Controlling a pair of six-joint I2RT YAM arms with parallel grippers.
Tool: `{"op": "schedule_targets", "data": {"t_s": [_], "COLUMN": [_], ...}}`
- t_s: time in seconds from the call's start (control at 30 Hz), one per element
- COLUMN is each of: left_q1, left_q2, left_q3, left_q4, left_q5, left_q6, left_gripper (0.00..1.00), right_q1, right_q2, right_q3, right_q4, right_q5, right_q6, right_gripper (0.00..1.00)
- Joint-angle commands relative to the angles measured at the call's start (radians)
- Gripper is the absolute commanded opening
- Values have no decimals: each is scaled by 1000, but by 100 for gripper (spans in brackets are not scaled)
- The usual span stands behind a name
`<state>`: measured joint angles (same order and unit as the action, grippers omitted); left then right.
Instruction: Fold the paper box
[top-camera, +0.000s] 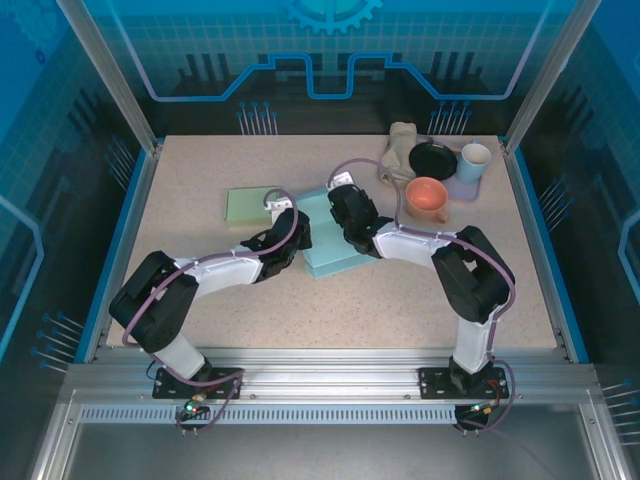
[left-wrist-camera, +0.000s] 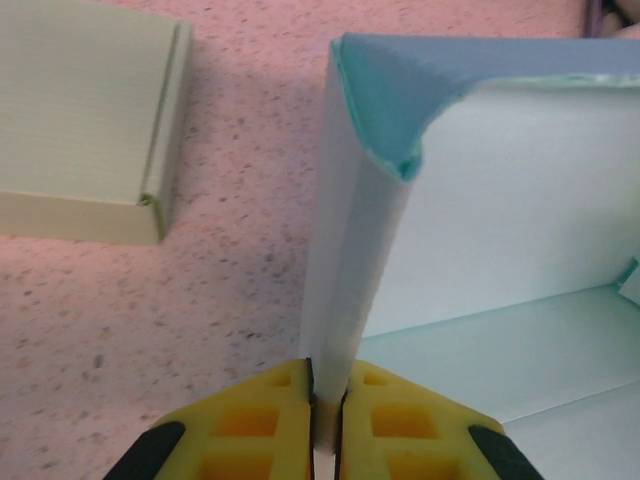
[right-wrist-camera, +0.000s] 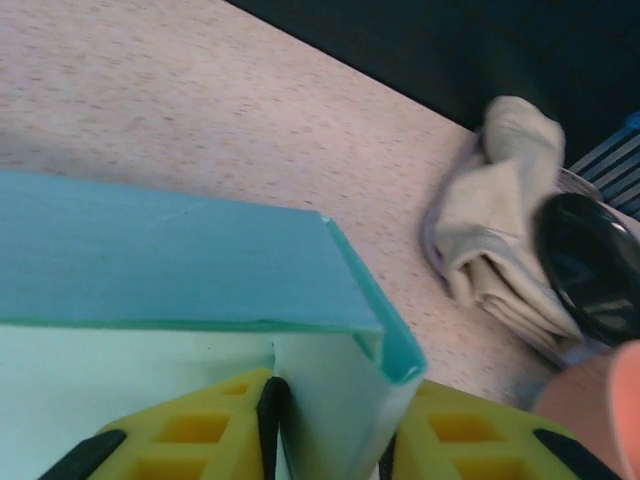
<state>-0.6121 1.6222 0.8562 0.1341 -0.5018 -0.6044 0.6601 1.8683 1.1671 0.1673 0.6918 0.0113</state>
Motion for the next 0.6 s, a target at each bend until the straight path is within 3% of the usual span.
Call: {"op": "schedule_targets", "data": {"t_s": [0.0,0.13,0.43,0.57], "left_q1": [18,18,18,19], "left_q2": [-13,2,8,10], "left_q3": [13,28,32,35], "left_q4": [-86,-96,-100,-103], "left_q5": [-102,-108,-121,-124], "left_q6": [-31,-36,-44,-45], "left_gripper": [12,11,11,11], "right_q1": [-72,-74,-78,-76], "right_q2": [-12,19,102,112], "right_q3": [-11,5,14,11], "right_q4": [-19,-49,-92,-90], "right_q5": [-224,-456,-523,-485], "right_q6": [32,70,117,135], "right_gripper": [36,42,49,49]}}
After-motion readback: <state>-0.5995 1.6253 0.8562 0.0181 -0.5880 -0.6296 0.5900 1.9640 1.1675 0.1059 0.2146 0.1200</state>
